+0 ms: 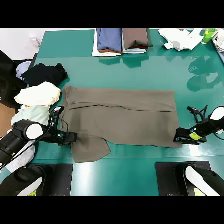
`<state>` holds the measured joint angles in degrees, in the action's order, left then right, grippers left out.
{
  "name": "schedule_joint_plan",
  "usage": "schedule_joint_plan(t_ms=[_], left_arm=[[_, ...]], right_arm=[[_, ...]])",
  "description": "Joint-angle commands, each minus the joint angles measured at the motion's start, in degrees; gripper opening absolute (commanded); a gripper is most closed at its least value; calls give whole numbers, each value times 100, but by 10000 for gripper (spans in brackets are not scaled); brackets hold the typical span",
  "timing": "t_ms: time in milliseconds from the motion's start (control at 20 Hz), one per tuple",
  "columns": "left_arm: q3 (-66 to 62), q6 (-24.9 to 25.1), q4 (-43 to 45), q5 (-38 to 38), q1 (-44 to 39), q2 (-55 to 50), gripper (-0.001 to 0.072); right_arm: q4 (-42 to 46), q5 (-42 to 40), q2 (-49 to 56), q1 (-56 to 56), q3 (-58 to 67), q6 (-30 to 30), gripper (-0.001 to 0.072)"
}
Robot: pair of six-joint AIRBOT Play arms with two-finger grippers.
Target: Fold the shirts.
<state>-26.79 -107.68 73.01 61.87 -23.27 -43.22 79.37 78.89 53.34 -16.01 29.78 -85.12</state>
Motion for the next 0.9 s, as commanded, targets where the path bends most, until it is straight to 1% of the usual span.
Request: schedule_joint_plan(t_ms=[0, 150, 200, 250, 300, 350, 400, 500, 550, 650, 750, 850], left_arm=[[-20, 20, 7, -37, -2, 2, 27], [-20, 20, 7, -4, -2, 2, 28], [-20, 22, 7, 24, -2, 2, 27], [-20, 22, 9, 70, -2, 2, 28], [-20, 33, 9, 116, -2, 2, 27], [-22, 181, 9, 166, -2, 4, 27], [-35, 282, 17, 262, -2, 4, 27], [-262, 317, 212, 695, -2, 68, 26], [-374, 315, 361, 903, -2, 256, 25], [-422, 275, 319, 1379, -2, 767, 25], [-435, 264, 284, 1888, -2, 1137, 26], [-627, 280, 293, 2162, -2, 1217, 26]], right_arm=[[-168, -188, -46, 315, -229, -155, 475], [-133, -188, -17, 535, -229, -192, 426], [-109, -184, 13, 579, -229, -195, 375], [-107, -186, 68, 608, -229, -195, 294], [-66, -186, 131, 634, -229, -192, 179], [0, -175, 164, 667, -225, -192, 16], [55, -153, 136, 715, -210, -192, 15], [240, 201, -94, 713, 4, -190, 13], [439, 420, -289, 710, 118, -190, 13], [793, 804, -787, 710, 256, -175, 13], [885, 962, -1220, 710, 273, -157, 13], [916, 957, -1517, 710, 275, -160, 13]])
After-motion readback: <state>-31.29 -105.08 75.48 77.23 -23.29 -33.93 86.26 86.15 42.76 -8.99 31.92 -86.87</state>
